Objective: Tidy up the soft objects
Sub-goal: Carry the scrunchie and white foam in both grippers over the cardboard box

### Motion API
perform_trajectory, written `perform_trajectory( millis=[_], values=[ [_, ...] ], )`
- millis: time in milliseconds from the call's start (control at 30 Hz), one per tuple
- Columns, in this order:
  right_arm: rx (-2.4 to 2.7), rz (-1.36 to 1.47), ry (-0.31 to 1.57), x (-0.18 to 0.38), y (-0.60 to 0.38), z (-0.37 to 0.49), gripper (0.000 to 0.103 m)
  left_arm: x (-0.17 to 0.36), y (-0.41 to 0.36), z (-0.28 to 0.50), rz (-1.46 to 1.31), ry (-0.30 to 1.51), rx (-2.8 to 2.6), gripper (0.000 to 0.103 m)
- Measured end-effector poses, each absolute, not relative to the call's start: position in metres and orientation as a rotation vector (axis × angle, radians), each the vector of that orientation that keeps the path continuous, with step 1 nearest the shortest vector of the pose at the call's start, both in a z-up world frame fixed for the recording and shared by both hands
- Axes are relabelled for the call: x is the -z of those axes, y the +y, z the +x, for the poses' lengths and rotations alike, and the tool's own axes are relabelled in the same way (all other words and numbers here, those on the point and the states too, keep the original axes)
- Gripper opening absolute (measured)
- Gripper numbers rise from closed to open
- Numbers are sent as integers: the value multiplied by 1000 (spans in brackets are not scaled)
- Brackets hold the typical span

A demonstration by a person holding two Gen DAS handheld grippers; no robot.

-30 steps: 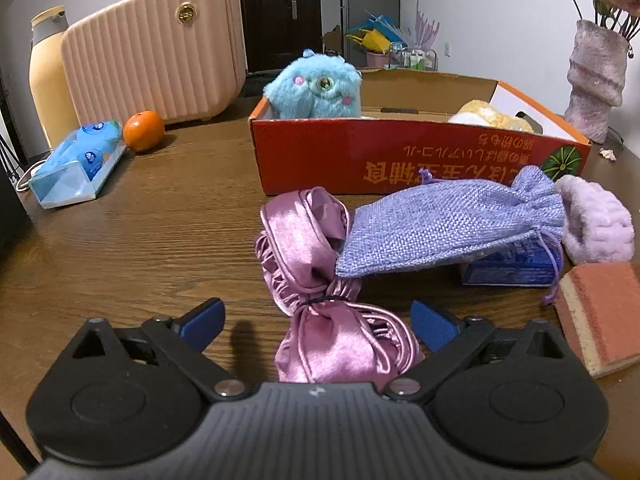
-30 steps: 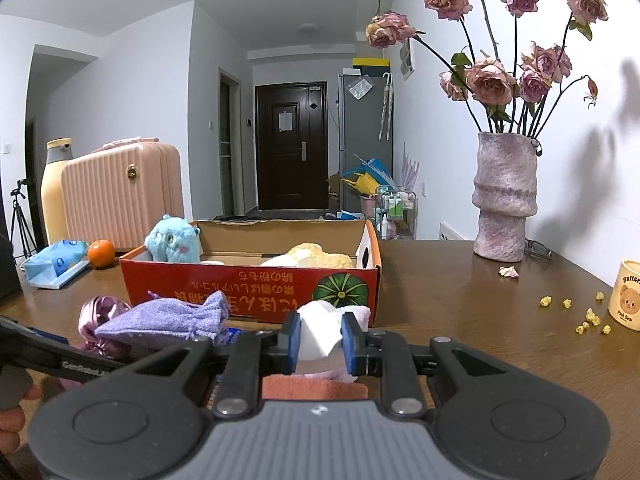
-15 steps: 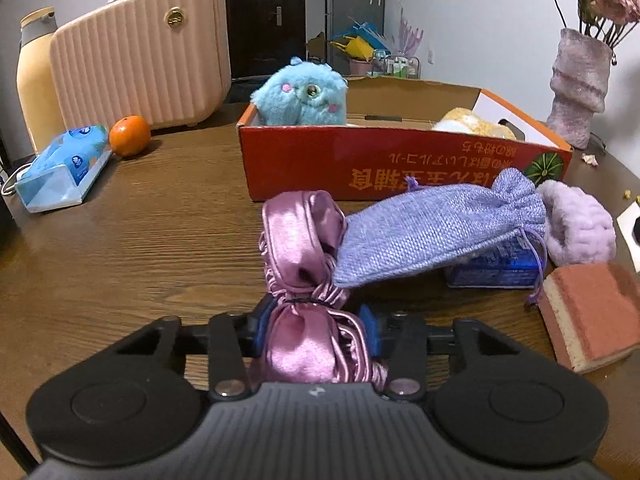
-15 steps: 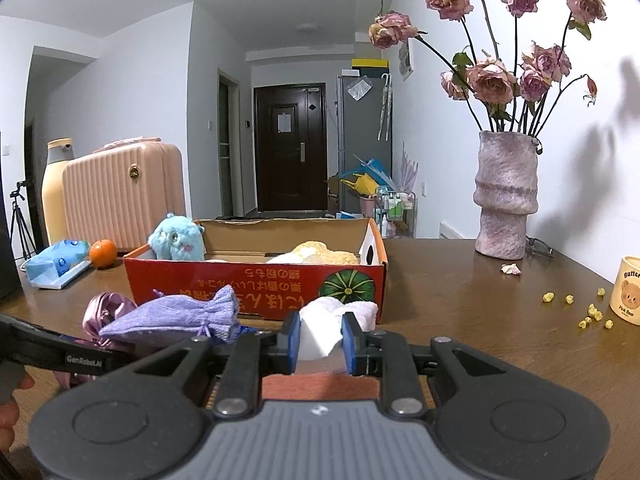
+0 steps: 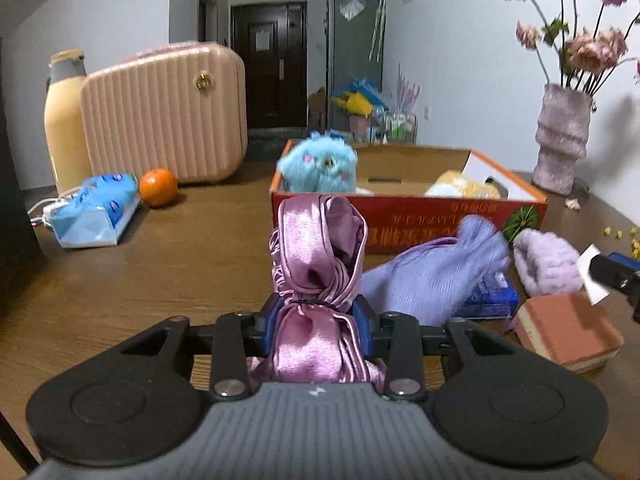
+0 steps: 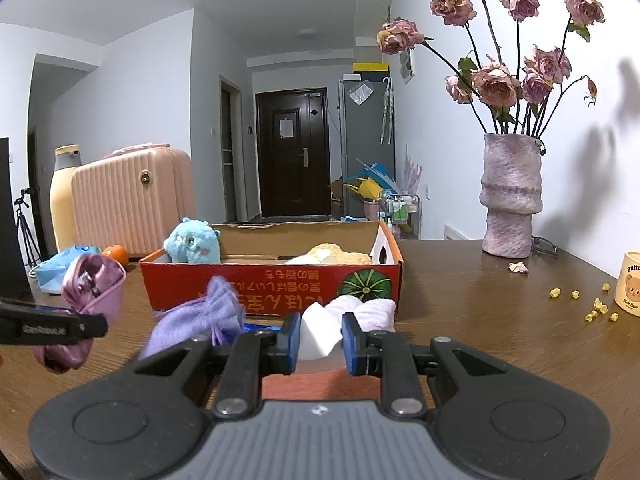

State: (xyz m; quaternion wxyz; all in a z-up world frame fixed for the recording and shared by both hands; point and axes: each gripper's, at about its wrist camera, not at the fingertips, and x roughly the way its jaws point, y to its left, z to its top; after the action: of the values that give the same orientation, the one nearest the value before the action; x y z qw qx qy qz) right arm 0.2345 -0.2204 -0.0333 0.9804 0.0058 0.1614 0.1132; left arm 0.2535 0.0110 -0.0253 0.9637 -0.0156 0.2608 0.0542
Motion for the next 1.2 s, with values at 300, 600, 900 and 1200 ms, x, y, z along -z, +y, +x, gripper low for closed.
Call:
perform_trajectory(
  millis=[300,600,900,1200],
  values=[
    [-234,25,299,29,-216,228,21,10,6,231,-30,444,-69,37],
    [-239,25,264,17,-211,237,21,-1,0,237,-39,421,-46,37],
    [-248,24,219,-1,-208,260,22,-14,-13,260,-45,388,-28,37],
    [-244,25,198,-10,-206,290,22,-22,-19,287,-61,368,-22,37]
  ],
)
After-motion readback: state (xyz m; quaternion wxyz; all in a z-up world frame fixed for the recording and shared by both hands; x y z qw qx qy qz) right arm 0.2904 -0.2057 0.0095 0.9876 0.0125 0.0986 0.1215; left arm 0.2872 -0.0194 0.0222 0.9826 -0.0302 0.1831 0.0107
